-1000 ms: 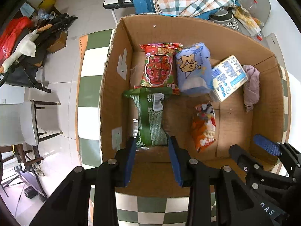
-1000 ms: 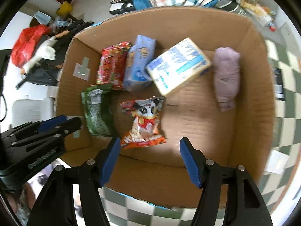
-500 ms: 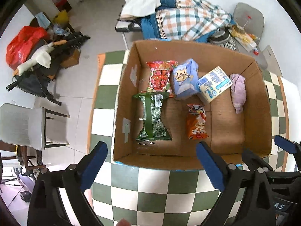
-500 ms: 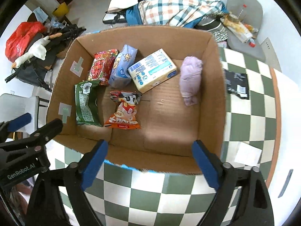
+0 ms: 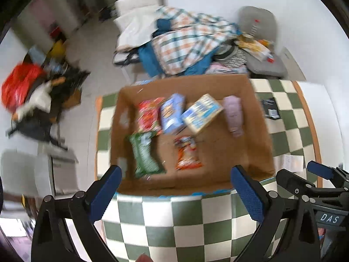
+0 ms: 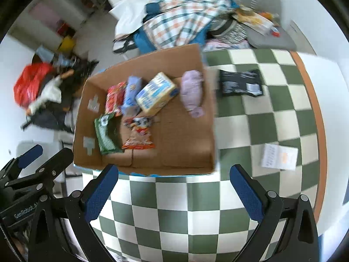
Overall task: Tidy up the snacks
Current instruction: 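Open both grippers to drop the bags into the box, then lift, then grasp the black snack bag with the left gripper while the right grasps the white card box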
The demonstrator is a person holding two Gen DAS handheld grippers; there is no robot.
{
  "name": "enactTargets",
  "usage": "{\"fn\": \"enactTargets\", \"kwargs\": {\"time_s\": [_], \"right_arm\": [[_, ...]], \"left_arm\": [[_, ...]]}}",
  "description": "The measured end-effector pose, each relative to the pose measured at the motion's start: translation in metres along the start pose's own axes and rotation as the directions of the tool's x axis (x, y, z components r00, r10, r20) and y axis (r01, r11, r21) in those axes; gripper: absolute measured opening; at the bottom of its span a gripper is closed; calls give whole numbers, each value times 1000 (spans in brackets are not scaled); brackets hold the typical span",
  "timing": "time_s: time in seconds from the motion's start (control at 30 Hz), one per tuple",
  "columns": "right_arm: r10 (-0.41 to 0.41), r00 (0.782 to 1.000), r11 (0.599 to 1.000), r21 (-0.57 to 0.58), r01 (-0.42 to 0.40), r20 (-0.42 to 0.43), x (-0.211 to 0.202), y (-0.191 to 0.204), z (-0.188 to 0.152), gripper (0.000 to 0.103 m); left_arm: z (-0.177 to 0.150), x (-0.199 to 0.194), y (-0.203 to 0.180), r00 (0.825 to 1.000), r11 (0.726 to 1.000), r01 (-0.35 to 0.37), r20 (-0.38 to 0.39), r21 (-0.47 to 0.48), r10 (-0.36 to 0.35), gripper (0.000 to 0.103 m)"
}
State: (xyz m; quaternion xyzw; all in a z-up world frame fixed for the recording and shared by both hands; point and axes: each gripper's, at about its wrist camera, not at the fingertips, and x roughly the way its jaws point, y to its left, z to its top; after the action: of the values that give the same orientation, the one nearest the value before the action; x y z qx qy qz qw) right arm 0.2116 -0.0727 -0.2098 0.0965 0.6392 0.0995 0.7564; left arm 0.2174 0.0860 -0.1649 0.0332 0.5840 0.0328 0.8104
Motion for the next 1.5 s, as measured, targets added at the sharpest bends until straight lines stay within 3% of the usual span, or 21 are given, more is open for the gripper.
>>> {"fn": "enactTargets", "kwargs": {"time_s": [0.13,0.3,0.47,0.67,0.8,0.93,1.07,1.23,1.33,1.43,1.5], "right_arm": [[13,1000,993,121,-14,10,-11,-54,1,103],[-1,1000,959,283,-1,7,-10,-123,2,103],[58,996,887,462,-23,-61,13,-191,0,103],[137,985,744,668,-32,-104,52,-253,-10,103],[165,979,627,779,-11,-119,79,-288,-14,103],[172,976,518,855,27,-135,103,-315,-18,103],[196,967,428,902,64,-161,130,-329,-25,103],[215,961,346,934,94,-176,153,-329,-34,102],[207,959,319,940,119,-192,161,-325,-37,92],[169,960,326,932,160,-224,164,-316,-35,88],[139,961,329,926,183,-239,163,-311,-35,83]], "left_arm": [[32,-1,-52,999,987,-19,34,161,14,102],[75,23,-123,999,921,-49,27,385,42,102],[105,74,-197,992,781,-92,-11,618,126,102],[111,154,-264,973,576,-83,-59,813,223,102],[109,194,-287,964,488,-39,-97,872,249,102],[108,228,-301,949,432,-6,-131,902,286,102],[108,256,-310,938,408,27,-165,912,306,102],[105,276,-313,917,414,96,-242,905,317,102],[107,280,-314,912,448,125,-280,885,299,102],[112,281,-313,908,491,167,-327,855,260,98],[114,277,-311,900,520,204,-367,830,233,80]]}}
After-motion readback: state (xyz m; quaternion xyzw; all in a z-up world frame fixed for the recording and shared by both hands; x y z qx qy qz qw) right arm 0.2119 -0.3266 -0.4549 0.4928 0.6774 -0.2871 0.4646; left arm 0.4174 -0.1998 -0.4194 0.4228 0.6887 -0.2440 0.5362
